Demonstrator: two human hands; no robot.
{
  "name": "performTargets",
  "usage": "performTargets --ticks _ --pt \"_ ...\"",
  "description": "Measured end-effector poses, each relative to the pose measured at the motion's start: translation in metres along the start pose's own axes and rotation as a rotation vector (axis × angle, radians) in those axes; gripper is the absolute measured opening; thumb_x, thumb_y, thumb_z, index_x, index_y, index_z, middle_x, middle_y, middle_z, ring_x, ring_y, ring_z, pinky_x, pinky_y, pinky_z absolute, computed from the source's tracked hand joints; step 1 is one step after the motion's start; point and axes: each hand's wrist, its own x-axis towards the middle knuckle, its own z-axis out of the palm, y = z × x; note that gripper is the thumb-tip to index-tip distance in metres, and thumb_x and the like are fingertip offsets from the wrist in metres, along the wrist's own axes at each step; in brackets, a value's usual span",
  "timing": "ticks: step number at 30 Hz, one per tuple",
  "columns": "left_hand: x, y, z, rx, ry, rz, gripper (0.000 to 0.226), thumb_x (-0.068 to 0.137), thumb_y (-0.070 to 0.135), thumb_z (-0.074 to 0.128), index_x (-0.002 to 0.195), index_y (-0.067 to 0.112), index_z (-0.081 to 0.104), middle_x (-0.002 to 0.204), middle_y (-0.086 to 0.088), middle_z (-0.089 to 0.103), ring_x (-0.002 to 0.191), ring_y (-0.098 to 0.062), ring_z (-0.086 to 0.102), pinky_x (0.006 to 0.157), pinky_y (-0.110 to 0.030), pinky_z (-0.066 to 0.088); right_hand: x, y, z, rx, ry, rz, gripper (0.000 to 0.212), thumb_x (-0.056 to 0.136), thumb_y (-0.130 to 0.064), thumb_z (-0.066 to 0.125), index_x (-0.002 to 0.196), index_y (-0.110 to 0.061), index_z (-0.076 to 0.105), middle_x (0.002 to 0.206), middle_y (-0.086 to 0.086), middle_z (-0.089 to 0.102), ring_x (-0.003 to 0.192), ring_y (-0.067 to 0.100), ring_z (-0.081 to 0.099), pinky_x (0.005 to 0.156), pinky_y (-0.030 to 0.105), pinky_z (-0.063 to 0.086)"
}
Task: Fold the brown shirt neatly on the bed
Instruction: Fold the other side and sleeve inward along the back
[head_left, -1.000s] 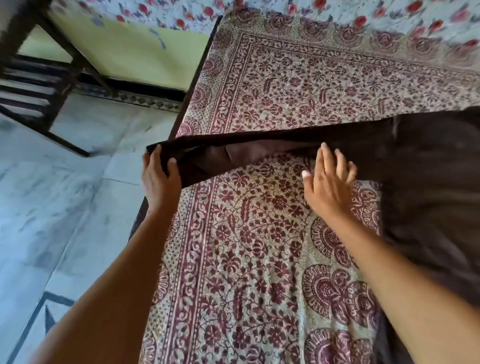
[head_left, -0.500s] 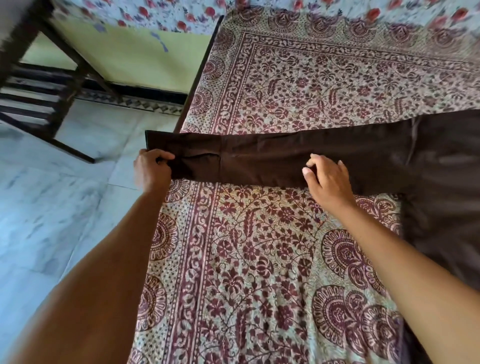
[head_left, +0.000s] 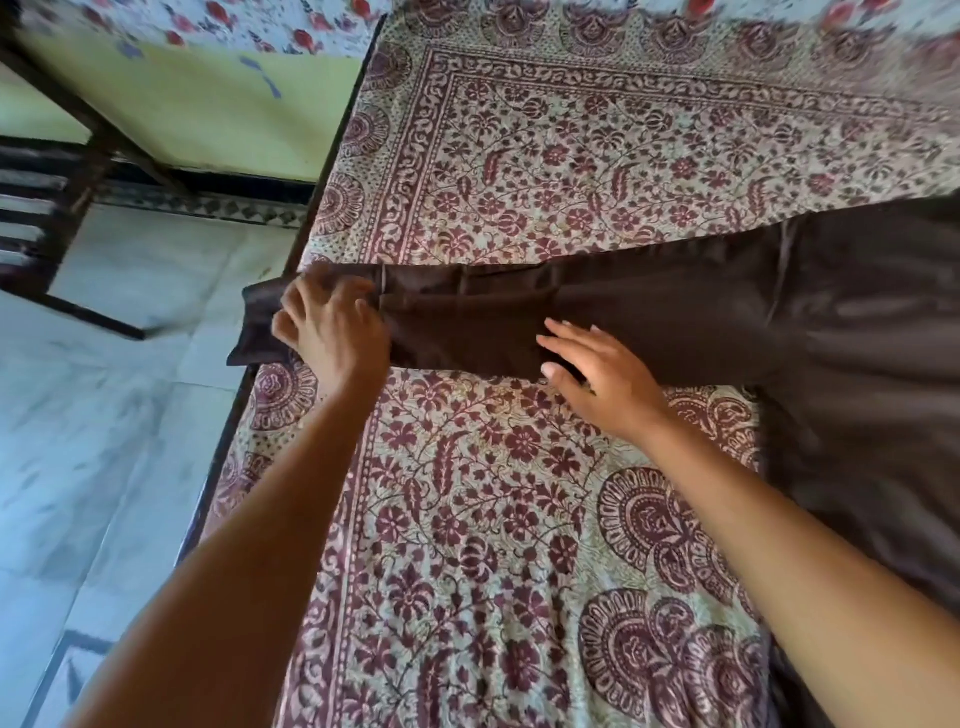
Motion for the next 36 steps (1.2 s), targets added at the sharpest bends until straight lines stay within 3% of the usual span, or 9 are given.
performTargets --ticks 3,8,12,14,16,21,26,31,36 --pt "-0.009 0.051 0.02 -0.068 -0.095 0.237 0.024 0.088 0.021 0.051 0.107 0.024 0.065 0.132 0.003 0.05 0.125 -0.023 0.035 0.101 -0.042 0.021 -0.005 0.013 -0.011 -0.099 0.154 0.011 0.054 0.094 -0.042 0.026 0.134 -0.012 0.048 0.143 0.009 0.043 0.135 0.021 0.036 0.113 0.029 0.011" --pt "0.01 0.112 0.049 -0.01 -0.4 0.328 0.03 0.092 0.034 0.05 0.121 0.03 0.057 0.127 -0.002 0.057 0.123 -0.026 0.041 0.103 -0.044 0.022 -0.012 0.031 -0.005 -0.361 0.012 0.253 0.06 0.097 -0.044 0.024 0.149 -0.017 0.011 0.157 0.008 0.002 0.144 0.028 0.002 0.114 0.047 -0.001" --pt "0.027 0.127 0.054 -0.09 -0.617 0.377 0.022 0.079 0.033 0.071 0.099 0.024 0.069 0.105 -0.001 0.067 0.1 -0.024 0.06 0.084 -0.035 0.044 -0.015 0.036 0.004 -0.35 -0.036 0.282 0.065 0.093 -0.051 0.007 0.149 -0.02 0.0 0.157 0.008 -0.009 0.144 0.027 -0.005 0.113 0.049 -0.006" --pt "0.034 0.126 0.054 -0.189 -0.499 0.262 0.016 0.078 0.03 0.071 0.092 0.025 0.069 0.1 0.001 0.069 0.095 -0.022 0.062 0.078 -0.033 0.045 -0.015 0.037 0.005 -0.35 -0.02 0.283 0.071 0.086 -0.054 0.0 0.149 -0.021 0.002 0.157 0.009 -0.008 0.144 0.027 -0.004 0.113 0.049 -0.006" --pt "0.033 0.125 0.055 -0.14 -0.331 0.195 0.014 0.079 0.025 0.069 0.093 0.026 0.069 0.103 0.0 0.069 0.098 -0.023 0.061 0.081 -0.032 0.043 -0.014 0.037 0.003 -0.292 -0.036 0.27 0.064 0.094 -0.052 0.016 0.149 -0.022 0.003 0.156 0.009 -0.01 0.144 0.025 -0.007 0.113 0.048 -0.008" --pt "-0.006 0.14 0.063 0.022 -0.11 0.357 0.019 0.087 0.013 0.053 0.098 0.02 0.066 0.115 -0.005 0.062 0.113 -0.028 0.048 0.1 -0.041 0.027 -0.033 0.058 -0.024 -0.012 0.226 0.173 0.05 0.097 -0.034 0.034 0.143 -0.013 0.034 0.155 0.008 0.015 0.142 0.021 0.02 0.114 0.042 0.007" --pt "-0.066 0.19 0.084 -0.142 -0.229 0.62 0.028 0.082 0.011 0.048 0.099 0.022 0.067 0.109 -0.001 0.065 0.107 -0.026 0.054 0.09 -0.037 0.032 -0.073 0.115 -0.06 -0.126 0.425 0.464 0.059 0.09 -0.038 0.021 0.137 -0.01 0.044 0.148 0.011 0.034 0.139 0.026 0.027 0.113 0.044 0.013" --pt "-0.114 0.256 0.108 -0.297 -0.362 0.773 0.032 0.086 0.01 0.046 0.111 0.017 0.064 0.12 0.0 0.063 0.114 -0.021 0.055 0.096 -0.034 0.032 -0.119 0.163 -0.077 -0.24 0.405 0.723 0.066 0.089 -0.043 0.014 0.145 -0.01 0.027 0.154 0.011 0.021 0.142 0.025 0.017 0.114 0.043 0.008" --pt "-0.132 0.296 0.129 -0.297 -0.39 0.845 0.036 0.09 0.013 0.042 0.122 0.016 0.059 0.132 -0.002 0.056 0.125 -0.019 0.049 0.103 -0.033 0.03 -0.149 0.184 -0.064 -0.329 0.377 0.751 0.068 0.091 -0.046 0.015 0.147 -0.009 0.019 0.155 0.013 0.013 0.143 0.027 0.016 0.116 0.046 0.01"
